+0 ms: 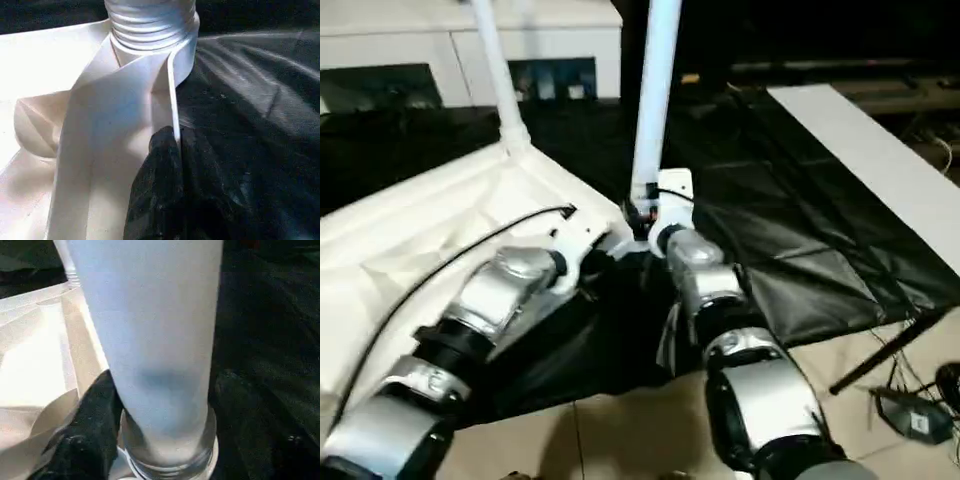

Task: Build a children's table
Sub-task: Rotate leg to tighten

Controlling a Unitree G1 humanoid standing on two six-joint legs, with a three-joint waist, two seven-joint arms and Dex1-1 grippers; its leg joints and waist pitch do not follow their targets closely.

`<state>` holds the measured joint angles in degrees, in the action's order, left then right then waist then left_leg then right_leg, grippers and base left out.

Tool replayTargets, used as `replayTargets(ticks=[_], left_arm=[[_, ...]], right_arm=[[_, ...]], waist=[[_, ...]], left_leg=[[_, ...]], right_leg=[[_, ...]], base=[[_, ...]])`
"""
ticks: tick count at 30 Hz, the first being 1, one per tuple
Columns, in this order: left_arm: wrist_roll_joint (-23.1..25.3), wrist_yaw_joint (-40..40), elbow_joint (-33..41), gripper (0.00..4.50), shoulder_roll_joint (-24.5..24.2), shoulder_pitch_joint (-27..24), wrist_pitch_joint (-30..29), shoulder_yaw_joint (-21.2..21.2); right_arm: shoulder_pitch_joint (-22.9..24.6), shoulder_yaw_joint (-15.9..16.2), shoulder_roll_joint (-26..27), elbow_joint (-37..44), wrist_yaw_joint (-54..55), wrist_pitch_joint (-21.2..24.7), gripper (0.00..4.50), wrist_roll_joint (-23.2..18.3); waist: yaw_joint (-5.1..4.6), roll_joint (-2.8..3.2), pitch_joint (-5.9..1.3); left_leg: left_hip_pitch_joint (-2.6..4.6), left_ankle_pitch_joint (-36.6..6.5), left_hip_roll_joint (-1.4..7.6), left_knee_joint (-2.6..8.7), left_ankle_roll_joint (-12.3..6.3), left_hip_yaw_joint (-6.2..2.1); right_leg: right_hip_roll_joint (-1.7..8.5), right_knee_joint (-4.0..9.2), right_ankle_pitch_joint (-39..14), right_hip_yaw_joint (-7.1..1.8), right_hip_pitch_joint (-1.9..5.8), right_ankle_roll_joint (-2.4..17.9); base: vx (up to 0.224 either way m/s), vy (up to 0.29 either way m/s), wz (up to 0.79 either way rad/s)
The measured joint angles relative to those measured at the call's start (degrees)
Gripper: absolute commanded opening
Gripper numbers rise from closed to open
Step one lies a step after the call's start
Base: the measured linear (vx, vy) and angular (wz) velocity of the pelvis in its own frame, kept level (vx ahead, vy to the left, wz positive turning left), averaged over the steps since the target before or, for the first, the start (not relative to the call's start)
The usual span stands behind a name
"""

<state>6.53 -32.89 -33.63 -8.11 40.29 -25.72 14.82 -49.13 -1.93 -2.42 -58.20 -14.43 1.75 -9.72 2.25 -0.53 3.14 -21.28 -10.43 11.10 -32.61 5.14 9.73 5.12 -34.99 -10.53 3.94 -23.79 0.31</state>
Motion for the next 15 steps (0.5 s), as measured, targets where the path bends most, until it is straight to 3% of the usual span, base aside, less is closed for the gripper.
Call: replayTargets(ticks=[8, 12, 15], left_arm=[[0.2, -4.0, -1.5, 0.00, -2.9, 0.8, 4.5, 1.1], [-1.3, -12.3, -0.9, 0.00, -6.6, -0.4, 8.7, 2.0], [-1.9, -17.7, -0.4, 0.00, -10.0, -1.6, 12.0, 2.3]], right_arm=[[5.1, 0.3, -2.6, 11.4, -9.8, 0.8, 4.12, -2.2], [15.9, 4.6, -10.3, 27.6, -24.2, 9.6, 4.37, -6.7], [19.9, 5.8, -14.7, 32.2, -29.7, 13.5, 4.46, -7.9]], waist=[[0.05, 0.10, 0.07], [1.15, 0.09, 0.07], [1.19, 0.11, 0.08]], left_leg=[[-0.27, 0.5, 0.00, -0.03, -0.79, 0.27], [-0.31, 0.5, 0.02, -0.02, -0.86, 0.25], [-0.31, 0.5, 0.03, -0.06, -0.91, 0.25]], right_leg=[[0.03, 0.25, 0.0, -0.12, -0.18, 0.0], [0.01, 0.35, -0.1, -0.08, -0.13, 0.0], [0.02, 0.27, 0.0, -0.09, -0.15, 0.0]], base=[[0.000, 0.000, 0.00], [0.000, 0.000, 0.00], [0.000, 0.000, 0.00]])
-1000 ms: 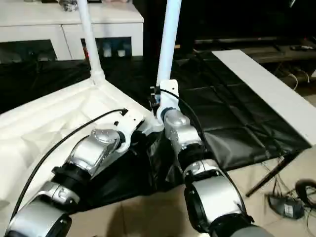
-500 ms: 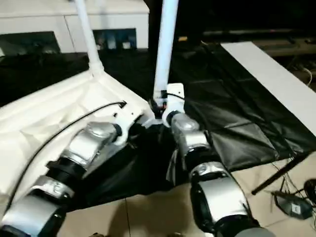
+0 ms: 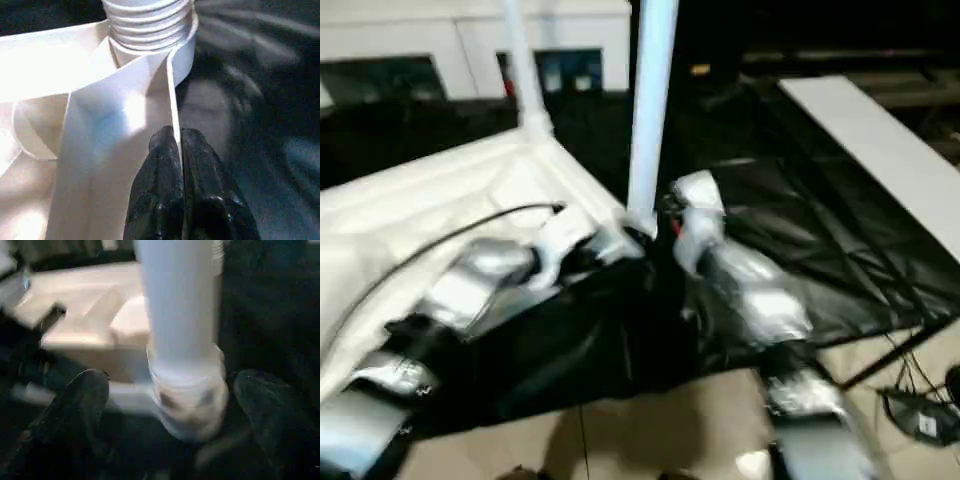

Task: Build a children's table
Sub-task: Rotate leg to tighten

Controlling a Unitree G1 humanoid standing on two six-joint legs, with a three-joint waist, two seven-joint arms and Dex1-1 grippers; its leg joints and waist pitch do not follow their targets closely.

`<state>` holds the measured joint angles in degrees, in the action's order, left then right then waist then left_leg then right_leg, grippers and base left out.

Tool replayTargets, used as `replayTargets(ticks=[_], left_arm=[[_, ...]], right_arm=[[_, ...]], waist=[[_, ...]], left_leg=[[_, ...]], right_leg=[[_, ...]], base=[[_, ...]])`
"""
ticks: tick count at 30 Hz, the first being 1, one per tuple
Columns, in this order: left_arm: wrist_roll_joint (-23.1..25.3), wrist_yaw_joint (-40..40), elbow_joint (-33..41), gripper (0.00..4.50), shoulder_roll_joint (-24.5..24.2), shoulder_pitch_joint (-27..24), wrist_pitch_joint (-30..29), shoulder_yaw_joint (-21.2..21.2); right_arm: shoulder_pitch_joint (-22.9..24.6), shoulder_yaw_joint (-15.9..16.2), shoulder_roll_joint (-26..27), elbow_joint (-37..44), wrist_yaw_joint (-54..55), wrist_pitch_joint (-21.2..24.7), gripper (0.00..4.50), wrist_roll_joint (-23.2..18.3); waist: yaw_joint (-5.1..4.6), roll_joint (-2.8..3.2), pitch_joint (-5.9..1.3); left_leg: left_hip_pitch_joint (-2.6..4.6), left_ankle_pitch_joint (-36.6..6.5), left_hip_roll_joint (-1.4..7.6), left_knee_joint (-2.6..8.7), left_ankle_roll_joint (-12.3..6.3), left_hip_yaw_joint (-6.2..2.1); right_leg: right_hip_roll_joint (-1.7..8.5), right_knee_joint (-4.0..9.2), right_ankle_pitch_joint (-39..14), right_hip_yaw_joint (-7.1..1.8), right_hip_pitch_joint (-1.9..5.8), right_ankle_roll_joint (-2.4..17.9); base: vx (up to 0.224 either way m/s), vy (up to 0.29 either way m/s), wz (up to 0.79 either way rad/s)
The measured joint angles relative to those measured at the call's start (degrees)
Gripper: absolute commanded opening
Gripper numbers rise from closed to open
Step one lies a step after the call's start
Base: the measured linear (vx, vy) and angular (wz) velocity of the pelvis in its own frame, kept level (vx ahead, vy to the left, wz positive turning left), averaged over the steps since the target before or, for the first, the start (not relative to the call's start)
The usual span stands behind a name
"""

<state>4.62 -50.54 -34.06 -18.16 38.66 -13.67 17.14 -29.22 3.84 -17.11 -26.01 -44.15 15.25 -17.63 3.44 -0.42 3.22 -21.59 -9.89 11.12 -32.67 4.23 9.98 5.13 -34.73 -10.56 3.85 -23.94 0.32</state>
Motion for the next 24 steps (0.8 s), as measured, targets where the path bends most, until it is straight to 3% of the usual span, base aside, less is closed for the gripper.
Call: replayTargets(ticks=[3, 10, 17, 24], left_arm=[[-0.6, -5.4, 0.7, 0.00, -2.7, -0.8, 2.7, 1.0], [-2.7, -13.3, 3.8, 0.00, -4.5, -3.0, 4.2, 2.0], [-2.7, -14.3, 3.9, 0.00, -5.2, -3.0, 5.2, 2.1], [-2.7, -15.1, 3.9, 0.00, -5.3, -3.1, 5.3, 2.1]], right_arm=[[2.6, 1.4, -4.3, 4.7, -4.7, 1.5, 4.46, 0.1], [4.8, 3.1, -6.9, 9.6, -7.8, 2.2, 4.46, 1.2], [4.9, 6.3, -7.6, 9.7, -10.2, 2.0, 4.46, 3.8], [3.6, 6.6, -5.5, 6.5, -9.0, 0.4, 4.30, 4.7]], waist=[[0.18, 0.01, 0.01], [0.40, 0.01, 0.01], [0.28, 0.01, 0.01], [0.33, 0.01, 0.01]], left_leg=[[0.03, -0.1, 0.00, -0.09, 0.23, 0.01], [-0.06, -0.1, -0.01, -0.28, 0.22, 0.13], [-0.26, -0.1, 0.02, -0.59, 0.20, 0.04], [-0.41, -0.1, 0.06, -0.91, 0.14, -0.01]], right_leg=[[0.03, -0.04, 0.0, -0.03, 0.12, 0.0], [0.09, -0.05, 0.0, -0.14, 0.24, 0.0], [0.09, -0.27, 0.0, -0.10, 0.15, 0.0], [0.09, -0.41, 0.1, -0.10, 0.15, 0.0]], base=[[0.000, 0.000, 0.00], [0.000, 0.000, 0.00], [0.000, 0.000, 0.00], [0.000, 0.000, 0.00]])
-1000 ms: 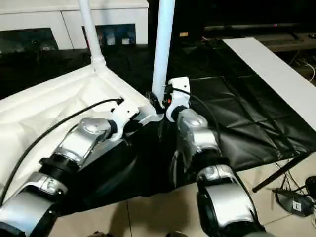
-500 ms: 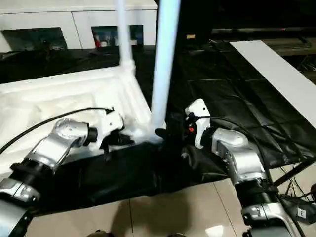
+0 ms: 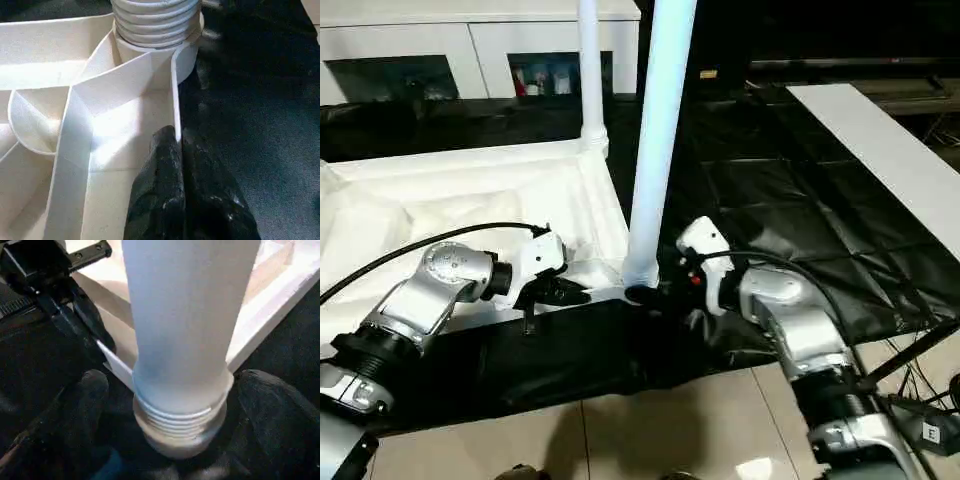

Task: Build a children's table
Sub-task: Rotate leg to tighten

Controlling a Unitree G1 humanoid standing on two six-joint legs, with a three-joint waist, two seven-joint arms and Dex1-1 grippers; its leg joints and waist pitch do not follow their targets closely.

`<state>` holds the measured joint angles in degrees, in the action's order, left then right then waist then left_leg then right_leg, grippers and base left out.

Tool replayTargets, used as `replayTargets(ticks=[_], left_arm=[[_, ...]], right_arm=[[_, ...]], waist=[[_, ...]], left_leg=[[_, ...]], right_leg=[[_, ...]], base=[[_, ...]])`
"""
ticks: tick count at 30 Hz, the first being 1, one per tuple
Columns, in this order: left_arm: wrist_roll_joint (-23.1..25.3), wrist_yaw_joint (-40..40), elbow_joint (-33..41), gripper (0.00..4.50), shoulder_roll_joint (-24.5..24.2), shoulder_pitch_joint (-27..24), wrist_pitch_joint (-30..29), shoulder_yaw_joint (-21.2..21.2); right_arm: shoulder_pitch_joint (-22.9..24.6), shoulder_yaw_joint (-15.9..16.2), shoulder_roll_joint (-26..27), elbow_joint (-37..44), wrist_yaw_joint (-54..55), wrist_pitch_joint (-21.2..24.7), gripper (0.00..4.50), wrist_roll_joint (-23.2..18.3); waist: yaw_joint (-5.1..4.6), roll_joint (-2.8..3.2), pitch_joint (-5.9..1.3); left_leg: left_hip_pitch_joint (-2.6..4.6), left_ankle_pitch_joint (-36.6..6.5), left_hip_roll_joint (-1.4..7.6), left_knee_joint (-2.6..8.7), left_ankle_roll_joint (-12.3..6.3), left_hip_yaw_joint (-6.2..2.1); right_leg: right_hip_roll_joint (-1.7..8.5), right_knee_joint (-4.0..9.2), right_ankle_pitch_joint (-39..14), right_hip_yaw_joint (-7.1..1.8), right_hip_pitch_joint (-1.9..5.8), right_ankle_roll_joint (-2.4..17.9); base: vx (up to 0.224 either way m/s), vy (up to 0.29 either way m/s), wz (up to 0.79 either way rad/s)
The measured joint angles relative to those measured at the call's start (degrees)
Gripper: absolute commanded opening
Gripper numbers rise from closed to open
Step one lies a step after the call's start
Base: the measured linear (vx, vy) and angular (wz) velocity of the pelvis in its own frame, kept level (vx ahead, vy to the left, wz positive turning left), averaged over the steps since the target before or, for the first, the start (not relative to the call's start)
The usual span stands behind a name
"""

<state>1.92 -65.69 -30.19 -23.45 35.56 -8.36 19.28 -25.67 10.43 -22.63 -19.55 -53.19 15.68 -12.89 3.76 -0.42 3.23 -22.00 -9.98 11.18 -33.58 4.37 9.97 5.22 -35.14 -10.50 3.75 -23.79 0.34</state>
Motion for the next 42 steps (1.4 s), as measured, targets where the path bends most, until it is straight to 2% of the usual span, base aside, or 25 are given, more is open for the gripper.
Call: replayTargets(ticks=[4, 11, 14, 16, 20, 26, 29, 30, 33, 36, 38, 42], left_arm=[[0.0, 0.0, 0.0, 0.00, -0.1, -0.1, 0.0, 0.0], [0.0, -0.2, 0.0, 0.00, -0.1, -0.2, 0.1, 0.0], [0.0, -0.1, 0.0, 0.00, -0.2, -0.2, 0.1, 0.0], [0.1, -0.1, 0.0, 0.00, -0.4, -0.2, 0.1, 0.0], [0.1, -0.1, 0.0, 0.00, -0.6, -0.2, 0.1, -0.1], [0.3, 0.5, 0.0, 0.00, -0.6, -0.5, 0.2, -0.2], [1.3, 4.1, -0.1, 0.00, 0.6, -0.7, -0.1, -0.6], [2.3, 7.5, -1.3, 0.00, 2.4, -0.4, -0.8, -1.4], [3.4, 13.7, -3.5, 0.00, 6.1, 1.1, -3.1, -1.8], [4.1, 20.4, -7.1, 0.00, 10.4, 2.9, -5.4, -2.8], [4.5, 26.1, -10.6, 0.00, 14.0, 5.2, -6.9, -3.6], [4.5, 33.0, -14.7, 0.00, 19.1, 7.5, -7.9, -4.9]], right_arm=[[-1.1, 0.0, 0.5, -2.2, 0.3, -0.9, 4.07, 0.1], [-1.7, -0.1, 2.1, -6.0, 0.3, -2.7, 3.33, 0.3], [-2.1, -0.1, 2.5, -6.7, -0.1, -2.8, 3.21, 0.2], [-2.5, -0.1, 2.9, -7.6, -0.3, -3.3, 2.94, 0.1], [-2.8, -0.6, 3.5, -8.7, -0.6, -4.0, 2.75, 0.1], [-2.6, -0.9, 4.6, -9.8, 0.4, -5.3, 2.71, 0.3], [-2.6, -1.7, 7.6, -11.5, 6.7, -6.8, 2.70, 1.1], [-2.9, -3.2, 10.1, -13.0, 12.0, -7.4, 2.70, 1.6], [-4.6, -5.1, 13.5, -15.9, 21.8, -7.2, 2.70, 2.0], [-7.5, -7.4, 17.6, -20.3, 32.5, -7.1, 2.70, 2.4], [-10.8, -10.0, 20.7, -24.8, 41.1, -7.5, 2.69, 2.3], [-14.7, -12.8, 24.0, -30.9, 51.0, -9.9, 2.69, 2.3]], waist=[[-0.07, 0.00, 0.00], [-0.05, -0.01, 0.00], [-0.09, -0.01, 0.00], [-0.17, 0.00, 0.00], [-0.23, -0.01, 0.00], [-0.35, -0.02, -0.01], [-0.70, -0.04, -0.03], [-0.82, -0.04, -0.04], [-1.12, -0.02, -0.05], [-1.64, 0.05, -0.09], [-1.86, 0.07, -0.11], [-1.91, 0.08, -0.11]], left_leg=[[-0.02, 0.0, 0.01, -0.08, -0.03, 0.00], [-0.04, 0.1, 0.04, -0.20, -0.18, 0.00], [-0.03, 0.1, 0.07, -0.25, -0.20, 0.00], [-0.03, 0.1, 0.08, -0.29, -0.20, 0.00], [-0.03, 0.1, 0.09, -0.31, -0.17, 0.01], [-0.01, 0.1, 0.10, -0.33, -0.18, 0.01], [0.06, 0.1, 0.13, -0.39, -0.14, 0.02], [0.14, 0.1, 0.13, -0.46, -0.13, 0.03], [0.39, 0.1, 0.12, -0.56, -0.12, 0.04], [0.82, 0.1, 0.05, -0.54, -0.12, 0.08], [0.83, 0.1, 0.00, -0.54, -0.12, 0.07], [0.82, 0.1, -0.17, -0.53, -0.14, 0.07]], right_leg=[[0.00, -0.03, 0.1, -0.01, 0.01, 0.0], [0.00, -0.12, 0.1, 0.00, 0.01, 0.0], [0.00, -0.18, 0.1, 0.00, 0.00, 0.0], [0.00, -0.22, 0.1, 0.00, 0.00, 0.0], [0.00, -0.23, 0.2, 0.00, 0.00, 0.0], [-0.01, -0.26, 0.2, 0.00, 0.01, 0.0], [-0.02, -0.34, 0.2, 0.00, 0.04, 0.1], [-0.02, -0.38, 0.2, -0.02, 0.10, 0.1], [-0.01, -0.24, 0.3, -0.07, 0.39, 0.1], [0.01, -0.08, 0.3, -0.13, 0.79, 0.1], [0.05, 0.05, 0.1, -0.14, 0.82, -0.2], [0.10, 0.16, 0.2, -0.27, 0.87, -0.1]], base=[[0.000, 0.000, 0.00], [0.000, 0.000, 0.00], [0.000, 0.000, 0.00], [0.000, 0.000, 0.00], [0.000, 0.000, 0.00], [0.000, 0.000, 0.00], [0.000, 0.000, 0.00], [0.000, 0.000, 0.00], [0.000, 0.000, 0.00], [0.000, 0.000, 0.00], [0.000, 0.000, 0.00], [0.000, 0.000, 0.00]])
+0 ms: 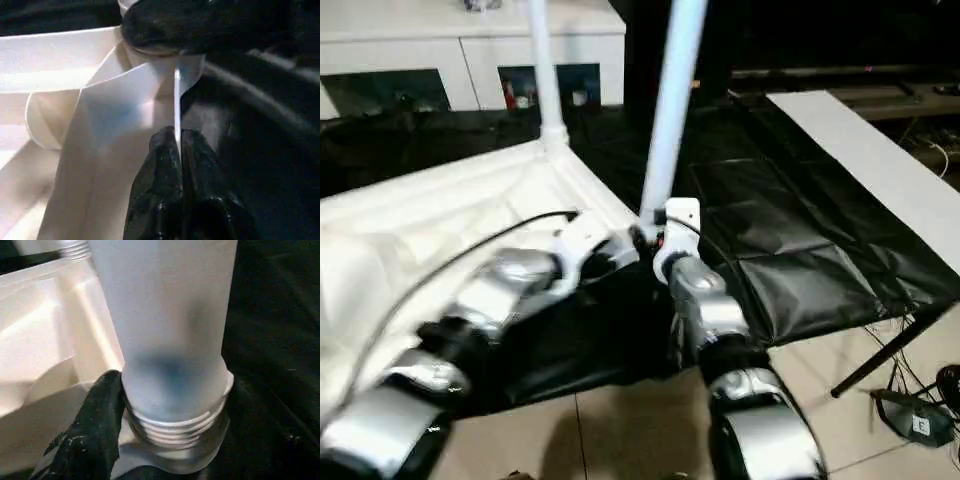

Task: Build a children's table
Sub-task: Rotate leg to tighten

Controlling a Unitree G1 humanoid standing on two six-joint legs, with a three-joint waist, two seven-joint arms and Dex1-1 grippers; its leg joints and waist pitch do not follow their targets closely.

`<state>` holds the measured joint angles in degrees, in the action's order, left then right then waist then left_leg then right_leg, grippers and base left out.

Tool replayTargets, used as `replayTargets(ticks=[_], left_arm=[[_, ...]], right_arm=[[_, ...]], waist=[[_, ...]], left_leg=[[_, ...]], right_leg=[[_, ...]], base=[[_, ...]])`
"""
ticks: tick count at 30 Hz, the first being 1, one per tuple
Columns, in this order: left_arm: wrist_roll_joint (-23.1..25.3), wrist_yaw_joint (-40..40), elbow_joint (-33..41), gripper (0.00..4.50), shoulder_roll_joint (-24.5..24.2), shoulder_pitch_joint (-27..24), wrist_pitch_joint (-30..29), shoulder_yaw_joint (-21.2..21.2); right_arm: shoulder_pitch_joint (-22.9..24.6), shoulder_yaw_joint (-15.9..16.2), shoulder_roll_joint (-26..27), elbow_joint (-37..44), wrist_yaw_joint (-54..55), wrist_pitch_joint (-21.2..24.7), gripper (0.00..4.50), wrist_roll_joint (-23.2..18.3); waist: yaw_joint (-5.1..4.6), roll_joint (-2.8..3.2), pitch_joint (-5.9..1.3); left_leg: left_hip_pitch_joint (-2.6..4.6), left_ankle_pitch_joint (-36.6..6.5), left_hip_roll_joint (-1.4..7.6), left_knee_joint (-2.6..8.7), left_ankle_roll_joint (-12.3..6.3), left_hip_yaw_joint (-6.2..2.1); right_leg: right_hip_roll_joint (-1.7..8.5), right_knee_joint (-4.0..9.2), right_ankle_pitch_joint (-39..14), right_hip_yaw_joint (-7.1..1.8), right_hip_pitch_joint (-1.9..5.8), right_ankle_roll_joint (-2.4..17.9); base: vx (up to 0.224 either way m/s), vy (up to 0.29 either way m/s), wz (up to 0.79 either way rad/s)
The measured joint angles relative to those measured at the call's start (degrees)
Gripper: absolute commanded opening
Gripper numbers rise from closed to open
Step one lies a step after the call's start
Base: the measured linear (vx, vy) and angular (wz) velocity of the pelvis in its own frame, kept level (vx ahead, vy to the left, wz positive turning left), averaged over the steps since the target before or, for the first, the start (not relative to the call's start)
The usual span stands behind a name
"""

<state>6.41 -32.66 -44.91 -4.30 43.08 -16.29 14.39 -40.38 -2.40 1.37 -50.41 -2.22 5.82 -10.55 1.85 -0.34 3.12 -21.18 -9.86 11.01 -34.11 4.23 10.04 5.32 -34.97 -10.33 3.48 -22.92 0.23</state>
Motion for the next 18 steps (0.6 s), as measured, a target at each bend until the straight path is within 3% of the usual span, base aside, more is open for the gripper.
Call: replayTargets(ticks=[4, 6, 8, 9, 13, 18], left_arm=[[0.1, 1.9, -2.4, 0.00, 1.0, 1.4, 0.8, 0.0], [0.1, 1.9, -2.9, 0.00, 1.0, 1.7, 1.4, 0.0], [0.2, 1.6, -2.9, 0.00, 0.7, 1.8, 1.5, 0.0], [0.2, 1.6, -2.8, 0.00, 0.2, 1.7, 1.7, 0.0], [0.2, -1.1, 0.3, 0.00, -2.3, -0.1, 2.0, 0.1], [-0.2, -7.2, 3.5, 0.00, -6.3, -2.3, 3.8, 0.3]], right_arm=[[-2.1, -0.7, 0.8, -3.8, 2.0, -2.8, 2.69, 0.8], [-2.1, -1.6, 0.9, -4.3, 0.9, -3.9, 3.25, 0.9], [-2.0, -2.0, 0.8, -4.2, -0.2, -4.2, 3.25, 0.7], [-1.7, -2.0, 0.8, -3.6, -1.4, -4.5, 3.48, 0.2], [2.8, 0.7, -1.4, 4.7, -6.6, -3.4, 3.66, 0.2], [7.6, 5.1, -8.4, 15.4, -17.7, 2.6, 3.66, 0.3]], waist=[[0.11, 0.03, -0.02], [0.21, 0.03, -0.02], [0.23, 0.04, -0.02], [0.22, 0.07, -0.01], [0.08, 0.10, -0.01], [0.36, 0.21, -0.05]], left_leg=[[-0.07, 0.0, 0.00, 0.07, 0.00, -0.04], [-0.12, 0.0, 0.00, 0.10, -0.01, -0.04], [-0.14, 0.0, 0.00, 0.13, -0.01, -0.04], [-0.15, 0.0, 0.02, 0.14, -0.02, -0.05], [-0.14, 0.0, 0.08, 0.27, -0.02, -0.05], [-0.09, 0.0, 0.16, 0.53, -0.01, -0.09]], right_leg=[[0.00, 0.00, 0.1, 0.04, -0.05, 0.1], [0.00, -0.01, 0.2, 0.05, -0.09, 0.2], [0.00, -0.01, 0.2, 0.06, -0.11, 0.2], [0.00, -0.02, 0.2, 0.08, -0.13, 0.2], [-0.03, -0.06, 0.3, 0.17, -0.19, 0.2], [-0.10, -0.02, 0.2, 0.26, -0.21, 0.1]], base=[[0.000, 0.000, 0.00], [0.000, 0.000, 0.00], [0.000, 0.000, 0.00], [0.000, 0.000, 0.00], [0.000, 0.000, 0.00], [0.000, 0.000, 0.00]])
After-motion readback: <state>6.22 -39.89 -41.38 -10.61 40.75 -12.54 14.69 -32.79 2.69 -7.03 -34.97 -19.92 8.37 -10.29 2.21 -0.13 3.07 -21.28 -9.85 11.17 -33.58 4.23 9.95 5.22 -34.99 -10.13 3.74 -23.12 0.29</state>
